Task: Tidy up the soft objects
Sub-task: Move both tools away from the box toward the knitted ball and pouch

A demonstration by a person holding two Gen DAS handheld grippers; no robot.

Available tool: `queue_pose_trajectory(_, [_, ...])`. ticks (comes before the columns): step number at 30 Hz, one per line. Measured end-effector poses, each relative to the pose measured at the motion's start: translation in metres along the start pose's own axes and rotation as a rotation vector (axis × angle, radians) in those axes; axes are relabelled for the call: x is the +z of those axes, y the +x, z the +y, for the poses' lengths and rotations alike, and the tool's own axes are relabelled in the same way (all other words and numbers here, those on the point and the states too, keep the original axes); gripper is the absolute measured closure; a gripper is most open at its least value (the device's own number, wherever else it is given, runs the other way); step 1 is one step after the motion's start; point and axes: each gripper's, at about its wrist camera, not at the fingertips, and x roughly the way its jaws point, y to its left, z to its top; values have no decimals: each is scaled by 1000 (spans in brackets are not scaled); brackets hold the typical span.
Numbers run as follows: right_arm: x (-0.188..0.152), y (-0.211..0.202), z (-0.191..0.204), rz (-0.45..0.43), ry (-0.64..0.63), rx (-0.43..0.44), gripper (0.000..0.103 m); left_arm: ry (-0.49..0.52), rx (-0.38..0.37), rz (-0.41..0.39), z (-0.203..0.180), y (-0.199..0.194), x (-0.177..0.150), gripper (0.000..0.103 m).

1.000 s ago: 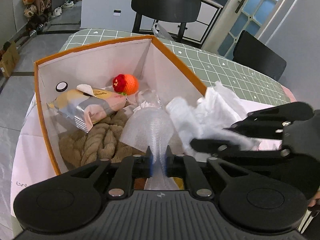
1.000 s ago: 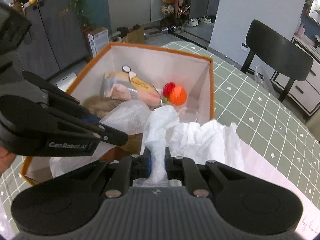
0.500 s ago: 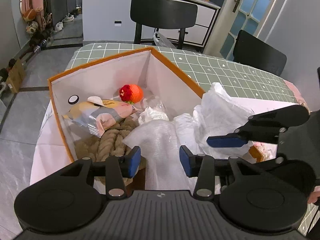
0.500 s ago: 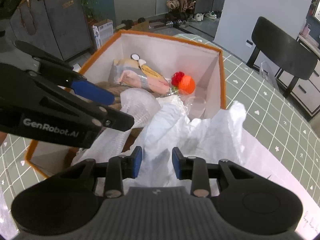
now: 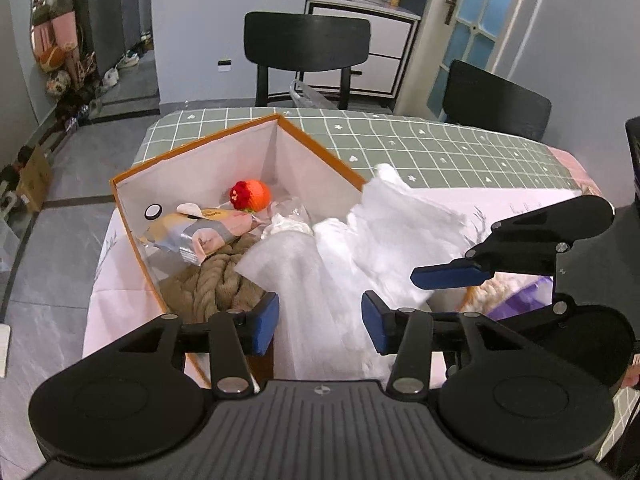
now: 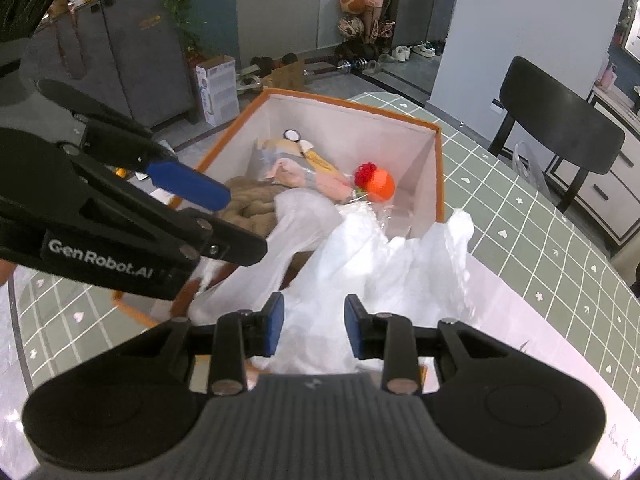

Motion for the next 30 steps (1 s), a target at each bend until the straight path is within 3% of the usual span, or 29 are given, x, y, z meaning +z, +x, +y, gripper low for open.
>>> queue_pose_trajectory(13, [-58, -54, 31, -15, -44, 74, 71, 128, -54, 35, -43, -25, -52, 44])
queue_pose_trajectory(16, [-84, -63, 33, 5, -51, 99, 71, 180, -71, 56, -57, -25, -68, 43])
queue_pose_trajectory(19, [-113, -73, 35, 25, -57, 121, 71, 245, -89, 83, -70, -20, -88, 34])
queue_pose_trajectory(23, [-154, -86, 31, 59, -60, 137, 70, 339, -81, 136, -85, -2, -111, 34])
queue_pose_trajectory(30, [-225, -105, 13, 142, -53, 120, 69, 425, -79, 157, -107, 20, -114, 34])
